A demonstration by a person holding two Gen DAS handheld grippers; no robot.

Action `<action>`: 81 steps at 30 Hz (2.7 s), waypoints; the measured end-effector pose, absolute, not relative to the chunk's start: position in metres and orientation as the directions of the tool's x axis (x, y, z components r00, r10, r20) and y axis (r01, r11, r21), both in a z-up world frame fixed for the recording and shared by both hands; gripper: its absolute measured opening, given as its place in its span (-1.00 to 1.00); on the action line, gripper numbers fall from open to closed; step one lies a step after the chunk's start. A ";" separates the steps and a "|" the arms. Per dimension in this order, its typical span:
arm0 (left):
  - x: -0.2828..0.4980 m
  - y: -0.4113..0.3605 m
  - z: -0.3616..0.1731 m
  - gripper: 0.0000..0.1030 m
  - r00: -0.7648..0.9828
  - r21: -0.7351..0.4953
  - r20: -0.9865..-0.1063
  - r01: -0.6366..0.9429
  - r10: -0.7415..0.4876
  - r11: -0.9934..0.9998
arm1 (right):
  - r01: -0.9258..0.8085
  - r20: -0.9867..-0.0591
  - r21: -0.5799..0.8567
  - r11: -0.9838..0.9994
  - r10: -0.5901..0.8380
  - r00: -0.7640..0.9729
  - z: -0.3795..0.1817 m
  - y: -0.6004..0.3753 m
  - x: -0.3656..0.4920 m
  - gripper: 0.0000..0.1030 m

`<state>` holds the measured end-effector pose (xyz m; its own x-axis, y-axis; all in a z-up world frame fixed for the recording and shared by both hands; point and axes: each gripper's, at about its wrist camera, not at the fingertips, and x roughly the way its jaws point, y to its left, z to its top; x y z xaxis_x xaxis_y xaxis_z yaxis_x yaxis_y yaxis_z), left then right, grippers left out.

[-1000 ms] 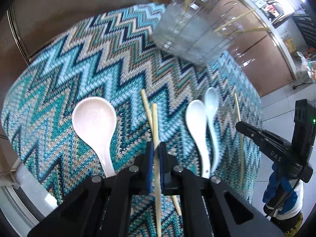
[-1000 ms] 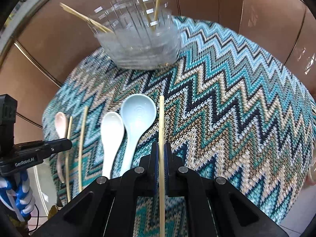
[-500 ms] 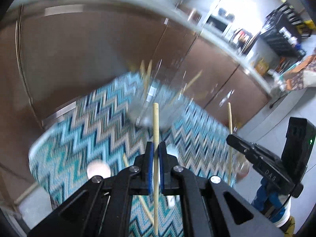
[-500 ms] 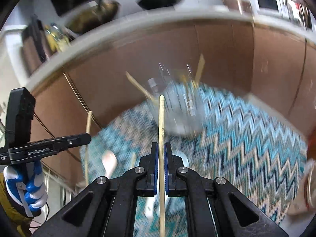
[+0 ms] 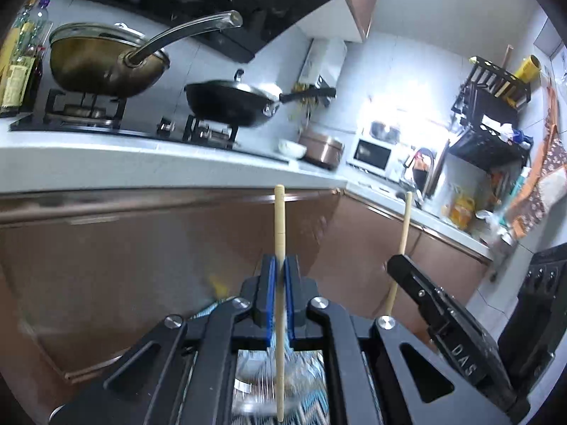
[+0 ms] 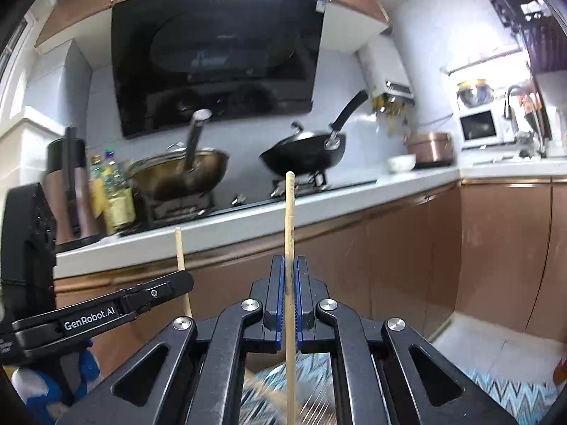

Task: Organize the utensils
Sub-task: 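Lift the left tool's chopstick over the rack while the right tool lifts its chopstick, then open the left tool over the cup while the right tool releases its chopstick into it, then withdraw both tools from the rack back over the cloth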

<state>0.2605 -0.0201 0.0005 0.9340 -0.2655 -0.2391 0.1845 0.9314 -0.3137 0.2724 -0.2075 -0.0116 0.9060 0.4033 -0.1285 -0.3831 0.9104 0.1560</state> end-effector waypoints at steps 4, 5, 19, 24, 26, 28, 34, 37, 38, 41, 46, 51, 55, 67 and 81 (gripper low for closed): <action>0.292 -0.037 -0.017 -0.91 0.953 -0.274 -0.219 0.148 -0.211 0.950 | -0.352 -0.095 0.156 0.923 0.369 0.925 -0.022 -0.212 0.305 -0.90; 0.297 -0.039 -0.023 -0.91 0.955 -0.268 -0.218 0.139 -0.200 0.953 | -0.349 -0.096 0.160 0.923 0.367 0.925 -0.027 -0.214 0.312 -0.90; 0.316 -0.049 -0.100 -0.75 0.954 -0.241 -0.267 0.071 -0.137 0.968 | -0.291 -0.211 0.113 0.950 0.309 0.927 -0.115 -0.210 0.319 -0.86; 0.290 -0.032 -0.070 -0.46 0.955 -0.256 -0.250 0.095 -0.161 0.962 | -0.267 -0.206 0.113 0.957 0.286 0.936 -0.096 -0.222 0.298 -0.55; 0.274 -0.024 -0.048 -0.41 0.961 -0.241 -0.231 0.092 -0.149 0.966 | -0.263 -0.177 0.106 0.959 0.279 0.944 -0.073 -0.226 0.281 -0.54; 0.252 -0.015 -0.021 -0.35 0.969 -0.228 -0.209 0.085 -0.134 0.970 | -0.263 -0.156 0.095 0.960 0.275 0.949 -0.048 -0.229 0.263 -0.54; 0.188 0.013 0.034 -0.24 0.978 -0.225 -0.174 0.074 -0.115 0.972 | -0.277 -0.122 0.054 0.959 0.282 0.952 0.014 -0.228 0.202 -0.45; 0.154 0.023 0.055 -0.24 0.981 -0.212 -0.158 0.074 -0.109 0.975 | -0.286 -0.119 0.030 0.958 0.288 0.950 0.035 -0.226 0.172 -0.42; 0.142 0.026 0.059 -0.24 0.982 -0.206 -0.153 0.074 -0.107 0.976 | -0.290 -0.115 0.023 0.957 0.291 0.950 0.040 -0.226 0.162 -0.41; 0.110 0.032 0.071 -0.18 0.981 -0.182 -0.154 0.089 -0.117 0.979 | -0.297 -0.115 0.007 0.955 0.296 0.948 0.052 -0.224 0.136 -0.36; 0.067 0.046 0.086 -0.08 0.984 -0.148 -0.133 0.094 -0.114 0.984 | -0.299 -0.119 -0.023 0.954 0.294 0.948 0.064 -0.220 0.097 -0.36; 0.033 0.069 0.092 -0.02 0.985 -0.165 -0.122 0.104 -0.125 0.981 | -0.295 -0.125 -0.024 0.955 0.290 0.949 0.070 -0.217 0.065 -0.36; 0.012 0.084 0.090 -0.01 0.980 -0.185 -0.133 0.120 -0.146 0.975 | -0.289 -0.121 -0.028 0.957 0.284 0.951 0.074 -0.214 0.041 -0.36; -0.006 0.096 0.053 -0.01 0.947 -0.223 -0.247 0.152 -0.207 0.963 | -0.274 -0.140 -0.012 0.962 0.269 0.953 0.070 -0.225 -0.001 -0.35; 0.031 0.073 -0.015 -0.01 0.847 -0.270 -0.446 0.180 -0.288 0.946 | -0.255 -0.289 0.074 0.964 0.265 0.920 0.012 -0.265 0.031 -0.35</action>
<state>0.0307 0.0728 -0.0151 0.8473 -0.2882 -0.4461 0.1797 0.9460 -0.2699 0.0308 -0.2648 0.0115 0.9197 0.2652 -0.2894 -0.2548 0.9642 0.0740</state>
